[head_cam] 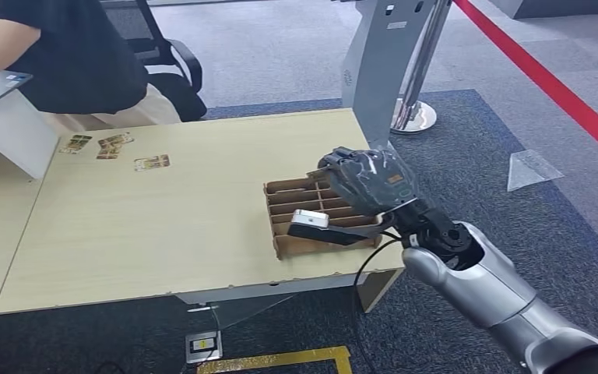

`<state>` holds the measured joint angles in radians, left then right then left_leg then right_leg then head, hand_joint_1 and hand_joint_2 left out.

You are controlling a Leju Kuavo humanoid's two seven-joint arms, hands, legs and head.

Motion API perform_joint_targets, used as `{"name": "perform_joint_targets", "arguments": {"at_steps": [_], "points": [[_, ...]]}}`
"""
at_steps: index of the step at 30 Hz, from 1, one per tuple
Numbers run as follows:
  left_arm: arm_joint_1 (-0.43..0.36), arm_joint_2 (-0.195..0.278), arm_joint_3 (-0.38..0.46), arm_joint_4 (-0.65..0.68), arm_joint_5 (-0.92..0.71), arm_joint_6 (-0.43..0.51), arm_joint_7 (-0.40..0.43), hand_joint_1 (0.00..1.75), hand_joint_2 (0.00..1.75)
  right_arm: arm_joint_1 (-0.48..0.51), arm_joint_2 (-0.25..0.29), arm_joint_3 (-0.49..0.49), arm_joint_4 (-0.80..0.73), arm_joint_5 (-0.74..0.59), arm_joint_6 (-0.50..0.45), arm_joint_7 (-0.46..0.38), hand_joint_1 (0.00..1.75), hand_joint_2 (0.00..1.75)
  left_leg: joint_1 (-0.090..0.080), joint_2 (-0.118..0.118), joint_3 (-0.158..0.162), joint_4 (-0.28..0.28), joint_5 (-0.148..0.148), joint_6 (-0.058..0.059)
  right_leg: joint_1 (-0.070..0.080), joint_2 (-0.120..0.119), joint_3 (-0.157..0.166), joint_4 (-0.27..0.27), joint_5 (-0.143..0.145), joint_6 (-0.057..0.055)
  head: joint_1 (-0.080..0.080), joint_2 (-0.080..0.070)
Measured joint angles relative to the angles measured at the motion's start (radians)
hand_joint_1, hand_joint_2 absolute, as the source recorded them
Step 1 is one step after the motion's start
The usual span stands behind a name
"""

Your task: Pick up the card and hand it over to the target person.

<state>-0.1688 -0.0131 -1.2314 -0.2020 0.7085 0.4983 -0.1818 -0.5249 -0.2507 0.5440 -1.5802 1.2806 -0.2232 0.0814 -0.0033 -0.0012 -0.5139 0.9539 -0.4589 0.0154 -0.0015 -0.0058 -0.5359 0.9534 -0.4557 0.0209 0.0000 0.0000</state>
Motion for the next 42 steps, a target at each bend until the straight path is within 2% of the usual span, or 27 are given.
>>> {"name": "perform_joint_targets", "arguments": {"at_steps": [3,9,18,27,36,42], "points": [[-0.001,-0.003,-0.002,-0.001,-0.003,0.002,0.0,0.0,1.75,-0.022,0.035,0.002,0.095,0.005,-0.069,0.023,1.75,1.75,0.0,0.001,0.001,-0.001,0.0,0.0,0.0,0.001,0.001,-0.001,0.0,0.0,0.0,0.0],[-0.012,-0.012,-0.016,0.0,-0.016,-0.004,0.013,0.0,1.75,-0.096,0.121,0.015,0.396,0.011,-0.247,0.047,1.75,1.75,0.001,0.003,0.003,-0.003,0.001,0.0,0.001,0.003,0.003,-0.003,0.002,0.0,0.0,0.0],[-0.021,-0.017,-0.027,0.001,-0.028,-0.007,0.026,0.0,1.75,-0.236,0.21,0.051,0.745,0.034,-0.417,0.066,1.75,1.75,0.001,0.005,0.004,-0.003,0.001,-0.001,0.001,0.005,0.003,-0.002,0.002,0.0,0.0,0.0],[-0.028,-0.022,-0.04,0.002,-0.04,-0.01,0.031,0.0,1.75,-0.346,0.281,0.092,0.967,0.086,-0.475,0.092,1.75,1.75,0.001,0.003,0.003,-0.002,0.001,0.0,0.0,0.003,0.002,0.0,0.001,0.0,0.0,0.0],[-0.03,-0.026,-0.048,0.003,-0.046,-0.011,0.036,0.0,1.75,-0.397,0.325,0.131,1.063,0.156,-0.473,0.141,1.75,1.75,0.0,0.001,0.002,-0.002,0.001,-0.001,0.0,0.001,0.002,0.0,0.001,0.0,0.0,0.0],[-0.025,-0.026,-0.046,0.004,-0.043,-0.008,0.036,0.0,1.75,-0.42,0.357,0.145,1.127,0.16,-0.475,0.14,1.75,1.75,0.0,0.001,0.002,-0.001,0.001,-0.001,0.0,0.001,0.002,0.001,0.0,0.0,0.0,0.0]]}}
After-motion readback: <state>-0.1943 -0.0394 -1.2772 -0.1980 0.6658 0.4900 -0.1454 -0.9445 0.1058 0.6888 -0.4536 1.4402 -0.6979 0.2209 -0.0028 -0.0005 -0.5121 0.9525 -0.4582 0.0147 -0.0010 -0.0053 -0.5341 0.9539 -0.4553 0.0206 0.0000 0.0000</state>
